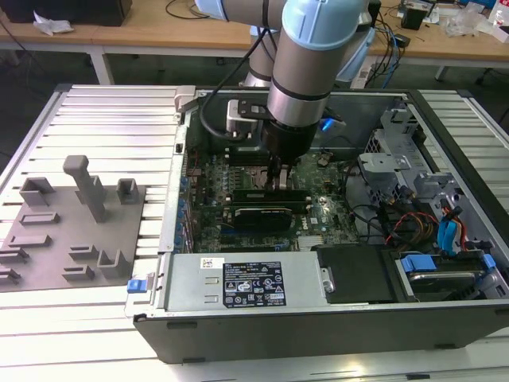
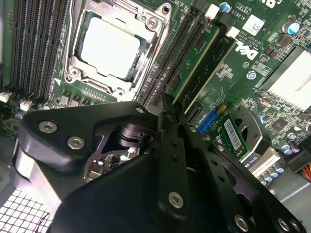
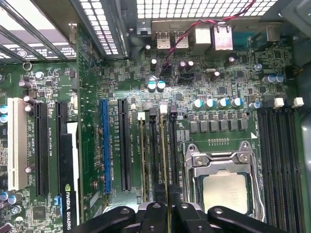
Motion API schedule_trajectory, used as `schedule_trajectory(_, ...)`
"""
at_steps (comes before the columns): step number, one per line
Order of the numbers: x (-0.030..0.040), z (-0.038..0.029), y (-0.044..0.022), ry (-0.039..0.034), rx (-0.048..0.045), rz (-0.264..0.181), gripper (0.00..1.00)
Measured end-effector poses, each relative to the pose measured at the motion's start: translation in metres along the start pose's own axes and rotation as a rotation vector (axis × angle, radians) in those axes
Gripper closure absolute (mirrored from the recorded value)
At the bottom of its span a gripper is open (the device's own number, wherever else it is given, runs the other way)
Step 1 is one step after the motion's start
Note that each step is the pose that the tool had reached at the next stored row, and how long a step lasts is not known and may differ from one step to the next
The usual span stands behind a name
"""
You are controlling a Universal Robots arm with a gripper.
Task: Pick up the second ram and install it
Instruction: 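Insert the second ram into the second slot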
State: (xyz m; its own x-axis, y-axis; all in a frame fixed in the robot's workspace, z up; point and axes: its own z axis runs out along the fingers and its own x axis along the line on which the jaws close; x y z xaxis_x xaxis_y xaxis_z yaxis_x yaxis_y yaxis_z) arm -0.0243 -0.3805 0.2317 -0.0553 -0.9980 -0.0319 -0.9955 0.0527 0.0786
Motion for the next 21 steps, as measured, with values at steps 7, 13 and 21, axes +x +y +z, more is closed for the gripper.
schedule_trajectory(7, -0.0001, 0.0024, -0.0004, -0.0011, -0.0003, -0.002, 0.87)
schedule_trajectory(13, -0.0005, 0.0027, 0.0013, -0.008, 0.0018, -0.003, 0.87)
schedule_trajectory(21, 0.0005, 0.0042, -0.001, -0.0088, 0.0014, -0.002, 0.87)
